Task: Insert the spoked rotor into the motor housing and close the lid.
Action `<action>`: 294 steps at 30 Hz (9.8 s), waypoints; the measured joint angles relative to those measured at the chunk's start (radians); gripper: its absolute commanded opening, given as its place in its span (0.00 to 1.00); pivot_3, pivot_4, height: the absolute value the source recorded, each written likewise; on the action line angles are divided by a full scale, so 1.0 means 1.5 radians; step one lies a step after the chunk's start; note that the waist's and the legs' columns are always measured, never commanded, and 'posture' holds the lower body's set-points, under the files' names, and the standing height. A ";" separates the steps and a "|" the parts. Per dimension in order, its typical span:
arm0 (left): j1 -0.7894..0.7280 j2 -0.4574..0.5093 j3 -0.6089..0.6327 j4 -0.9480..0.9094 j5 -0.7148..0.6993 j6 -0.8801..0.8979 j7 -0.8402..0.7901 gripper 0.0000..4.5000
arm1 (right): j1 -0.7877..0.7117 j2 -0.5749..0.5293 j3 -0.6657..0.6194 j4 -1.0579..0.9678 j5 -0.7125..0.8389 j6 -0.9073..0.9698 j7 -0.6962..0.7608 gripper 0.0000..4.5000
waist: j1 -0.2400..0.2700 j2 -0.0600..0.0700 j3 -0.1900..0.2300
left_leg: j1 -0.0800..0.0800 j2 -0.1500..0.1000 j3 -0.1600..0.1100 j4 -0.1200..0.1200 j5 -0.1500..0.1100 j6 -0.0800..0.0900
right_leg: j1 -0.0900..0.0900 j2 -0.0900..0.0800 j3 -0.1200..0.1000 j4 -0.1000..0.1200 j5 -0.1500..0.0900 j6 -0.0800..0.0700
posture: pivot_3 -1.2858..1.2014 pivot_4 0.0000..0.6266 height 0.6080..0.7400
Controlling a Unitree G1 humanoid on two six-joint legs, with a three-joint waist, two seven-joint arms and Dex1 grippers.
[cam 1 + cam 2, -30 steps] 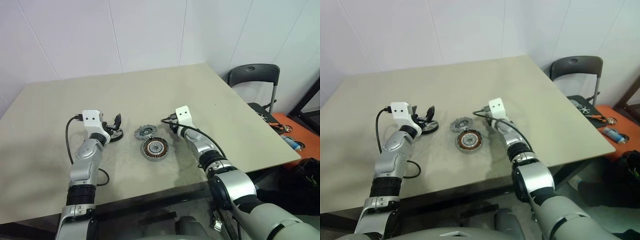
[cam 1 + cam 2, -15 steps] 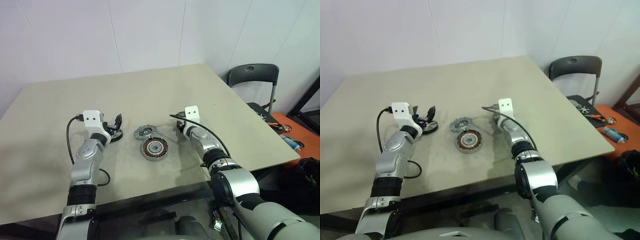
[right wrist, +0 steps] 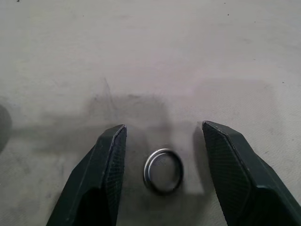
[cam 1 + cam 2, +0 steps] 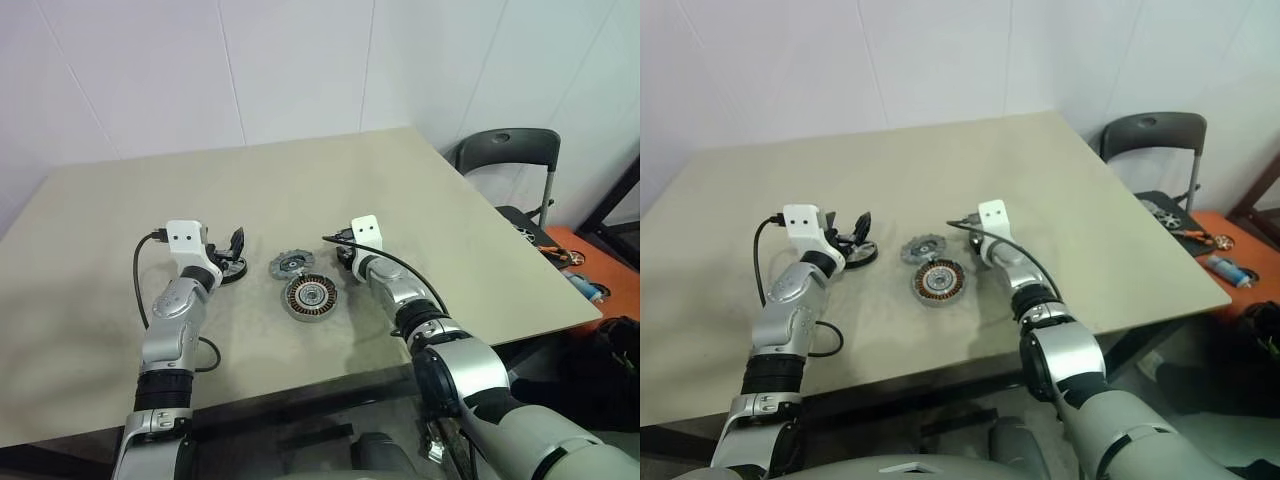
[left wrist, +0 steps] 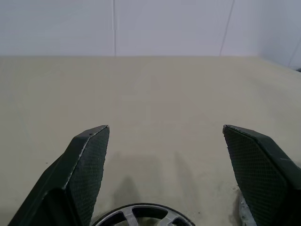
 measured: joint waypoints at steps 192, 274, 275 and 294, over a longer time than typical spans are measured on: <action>0.014 0.058 -0.012 0.006 -0.098 0.007 -0.206 0.91 | 0.240 -0.191 0.247 -0.702 0.120 0.352 0.471 0.19 | 0.034 0.001 0.001 | -0.002 0.000 0.000 -0.002 -0.001 0.002 | 0.000 0.000 -0.001 -0.006 0.000 0.001 | 0.52 0.00 1.00; 0.044 0.026 -0.017 -0.148 -0.117 0.146 -0.097 0.91 | 0.245 -0.266 0.239 -0.704 0.152 0.376 0.562 0.01 | 0.037 0.001 0.001 | -0.002 0.000 0.000 -0.001 -0.002 0.003 | 0.001 0.000 -0.001 -0.007 0.000 0.001 | 0.52 0.00 1.00; 0.044 0.026 -0.017 -0.148 -0.117 0.146 -0.096 0.91 | 0.245 -0.268 0.239 -0.703 0.151 0.376 0.562 0.01 | 0.037 0.001 0.001 | -0.002 0.000 0.000 -0.001 -0.002 0.003 | 0.001 0.000 -0.001 -0.007 0.000 0.001 | 0.52 0.00 1.00; 0.043 0.020 -0.018 -0.144 -0.116 0.145 -0.091 0.91 | 0.250 -0.233 0.255 -0.701 0.123 0.360 0.535 0.01 | 0.037 0.001 0.001 | -0.002 0.000 0.000 -0.001 -0.002 0.003 | 0.001 0.000 -0.001 -0.007 0.000 0.001 | 0.52 0.00 1.00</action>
